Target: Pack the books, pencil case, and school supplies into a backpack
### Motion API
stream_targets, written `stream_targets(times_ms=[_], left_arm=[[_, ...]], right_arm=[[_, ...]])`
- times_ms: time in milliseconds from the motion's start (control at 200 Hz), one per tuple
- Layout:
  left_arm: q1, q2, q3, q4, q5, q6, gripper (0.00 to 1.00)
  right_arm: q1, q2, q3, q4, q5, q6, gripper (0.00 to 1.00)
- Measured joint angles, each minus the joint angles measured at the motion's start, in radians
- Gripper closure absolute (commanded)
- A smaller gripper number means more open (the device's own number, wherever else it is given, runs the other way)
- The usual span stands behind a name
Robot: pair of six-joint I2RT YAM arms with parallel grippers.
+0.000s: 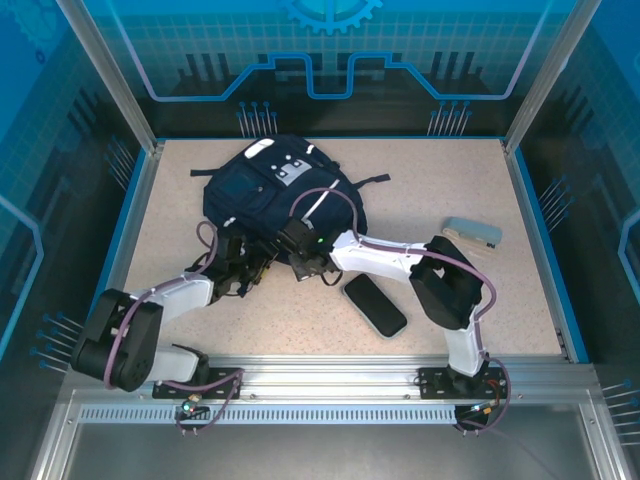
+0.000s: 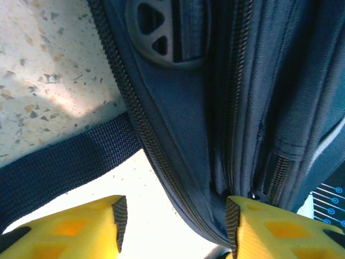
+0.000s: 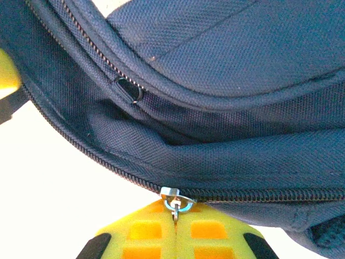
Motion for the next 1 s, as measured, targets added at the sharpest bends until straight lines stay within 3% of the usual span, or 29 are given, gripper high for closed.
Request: stream_targets(times_ms=[270, 580, 730, 1000], left_arm=[[0.0, 0.092, -0.015, 0.145, 0.019, -0.059, 0.52], [0.0, 0.164, -0.015, 0.24, 0.026, -0.098, 0.82], [0.0, 0.164, -0.015, 0.243, 0.027, -0.082, 0.9], [0.02, 0.15, -0.014, 0.216, 0.042, -0.032, 0.93]], right_arm=[[0.0, -0.019, -0.002, 0.002, -0.045, 0.0, 1.0], [0.001, -0.025, -0.012, -0.001, -0.029, 0.0, 1.0], [-0.006, -0.039, -0.026, -0.027, 0.024, 0.0, 1.0], [-0.177, -0.153, -0.131, -0.051, 0.039, -0.034, 1.0]])
